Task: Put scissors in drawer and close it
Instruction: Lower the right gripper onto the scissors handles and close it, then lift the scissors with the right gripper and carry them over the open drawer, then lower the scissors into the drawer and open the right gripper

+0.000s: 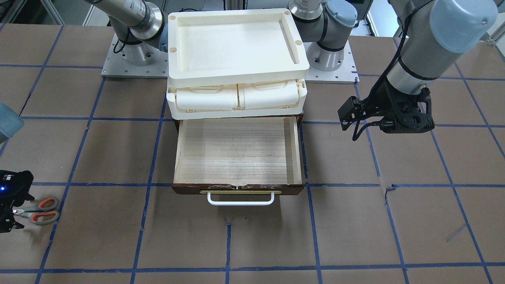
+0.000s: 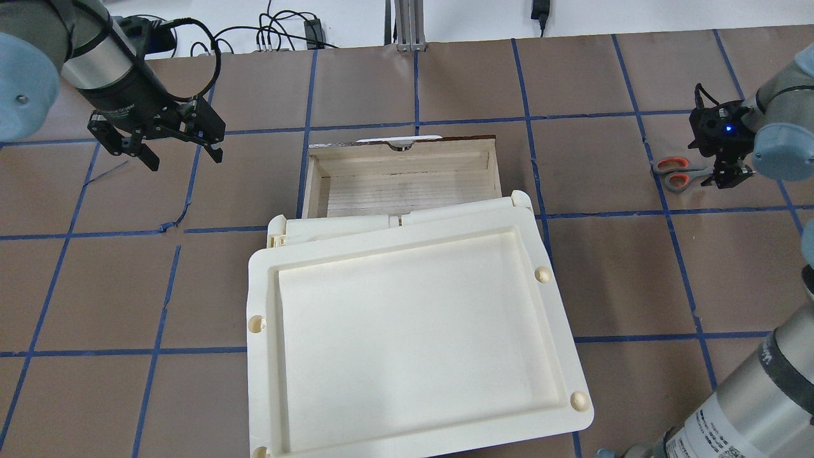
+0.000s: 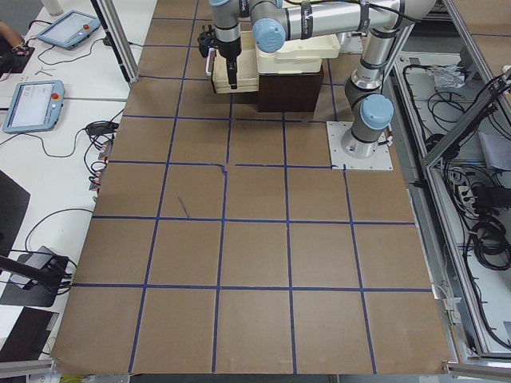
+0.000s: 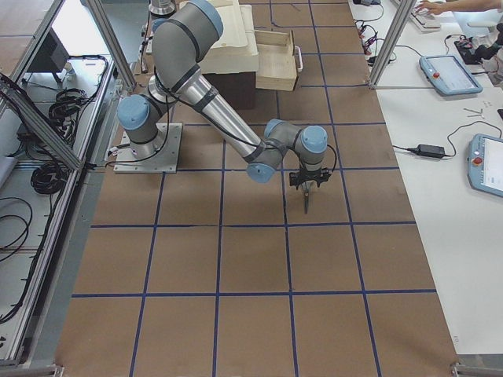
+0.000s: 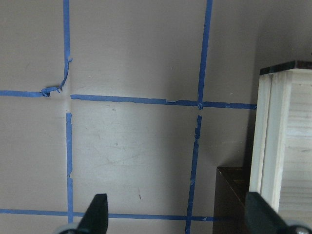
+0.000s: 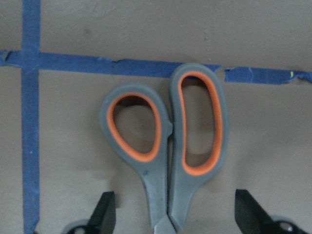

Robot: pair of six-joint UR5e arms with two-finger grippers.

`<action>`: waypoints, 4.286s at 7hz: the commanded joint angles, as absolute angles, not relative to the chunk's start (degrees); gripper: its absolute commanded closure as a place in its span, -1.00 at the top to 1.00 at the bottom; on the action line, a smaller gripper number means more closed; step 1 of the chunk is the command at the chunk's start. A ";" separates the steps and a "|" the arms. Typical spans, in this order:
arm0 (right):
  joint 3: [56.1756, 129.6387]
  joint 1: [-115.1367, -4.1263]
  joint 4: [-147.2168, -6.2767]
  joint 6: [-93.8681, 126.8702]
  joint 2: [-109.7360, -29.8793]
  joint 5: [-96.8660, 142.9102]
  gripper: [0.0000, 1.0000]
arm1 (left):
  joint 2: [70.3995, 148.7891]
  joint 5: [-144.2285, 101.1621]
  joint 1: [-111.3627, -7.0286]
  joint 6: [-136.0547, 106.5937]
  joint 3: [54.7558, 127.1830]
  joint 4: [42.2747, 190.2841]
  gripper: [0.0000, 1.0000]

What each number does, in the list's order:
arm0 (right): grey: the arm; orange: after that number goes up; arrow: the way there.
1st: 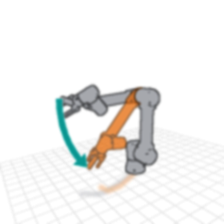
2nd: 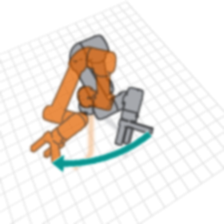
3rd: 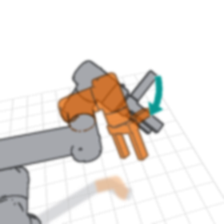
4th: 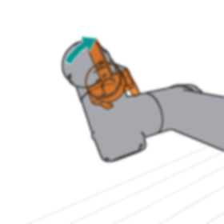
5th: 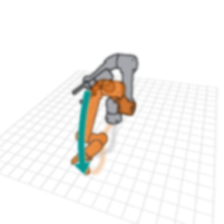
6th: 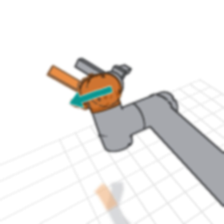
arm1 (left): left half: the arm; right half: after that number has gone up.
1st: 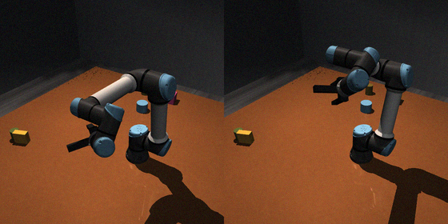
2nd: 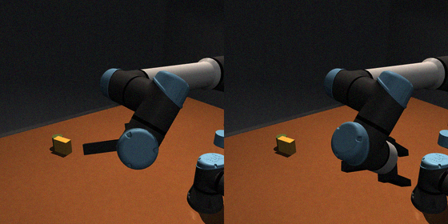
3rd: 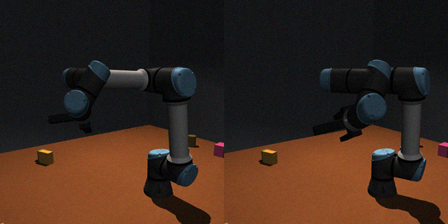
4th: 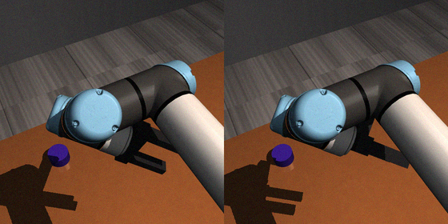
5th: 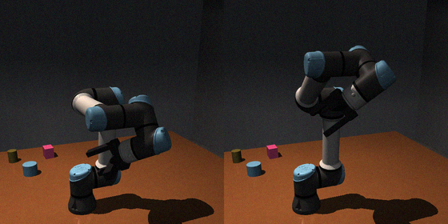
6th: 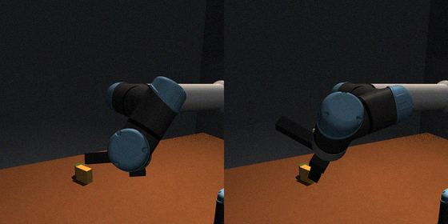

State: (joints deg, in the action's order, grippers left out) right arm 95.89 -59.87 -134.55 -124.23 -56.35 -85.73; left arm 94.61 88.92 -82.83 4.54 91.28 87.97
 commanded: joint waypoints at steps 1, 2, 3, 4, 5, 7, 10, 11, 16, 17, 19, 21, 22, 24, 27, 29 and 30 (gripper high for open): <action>95.89 -59.68 -134.47 -124.28 -56.16 -86.04 0.65 | 94.57 89.03 -83.50 4.48 91.67 88.16 1.00; 95.89 -59.68 -134.47 -124.28 -56.08 -86.57 0.45 | 94.57 88.95 -83.50 4.22 91.84 88.15 1.00; 95.89 -59.68 -134.47 -124.19 -56.07 -87.36 -0.25 | 94.48 88.95 -83.50 4.22 91.93 88.24 1.00; 95.54 -59.68 -134.47 -124.19 -56.07 -87.54 -0.63 | 94.48 88.86 -83.50 4.31 92.37 88.07 1.00; 95.54 -59.68 -134.47 -124.19 -56.16 -87.54 -0.83 | 94.48 89.03 -83.50 4.31 92.29 87.98 1.00; 95.36 -59.76 -134.21 -123.49 -56.78 -87.02 -0.97 | 94.31 89.12 -83.58 4.48 92.55 88.15 1.00; 91.33 -60.99 -128.11 -116.59 -62.03 -86.49 -1.00 | 93.96 89.12 -83.67 4.57 92.64 88.15 1.00; 89.84 -64.04 -122.31 -111.93 -64.66 -87.01 -1.00 | 93.87 89.12 -83.85 4.57 92.81 88.15 1.00; 88.24 -88.18 -113.12 -85.60 -76.37 -85.60 -1.00 | 93.52 88.86 -83.85 4.66 93.51 88.15 1.00; 87.89 -94.42 -112.94 -77.43 -76.46 -86.21 -1.00 | 93.52 88.77 -83.76 4.57 93.43 88.07 1.00; 86.49 -105.51 -113.03 -64.49 -75.50 -92.27 -1.00 | 93.25 89.38 -82.97 10.07 92.90 88.15 1.00; 85.44 -110.89 -111.98 -57.78 -72.97 -93.24 -0.99 | 92.55 89.04 -82.62 2.60 88.97 95.24 1.00; 84.39 -113.18 -111.97 -56.70 -70.43 -94.91 -0.99 | 92.72 88.51 -82.53 2.64 87.73 95.19 1.00; 83.32 -115.04 -112.32 -54.84 -67.33 -94.66 -0.99 | 92.11 89.56 -83.32 2.55 89.47 95.80 1.00; 83.50 -115.75 -112.50 -55.55 -66.01 -94.13 -0.99 | 92.20 89.21 -83.32 2.72 90.70 95.10 1.00; 83.50 -115.84 -112.67 -55.20 -64.43 -92.99 -0.99 | 92.29 89.30 -83.23 2.55 90.79 94.57 1.00; 83.50 -115.84 -112.59 -55.20 -64.08 -92.90 -0.99 | 92.29 88.86 -82.62 2.29 90.88 94.31 1.00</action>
State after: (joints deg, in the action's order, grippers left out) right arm 83.49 -115.80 -112.62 -55.26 -64.68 -93.12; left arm 92.27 89.17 -83.10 2.52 90.78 94.65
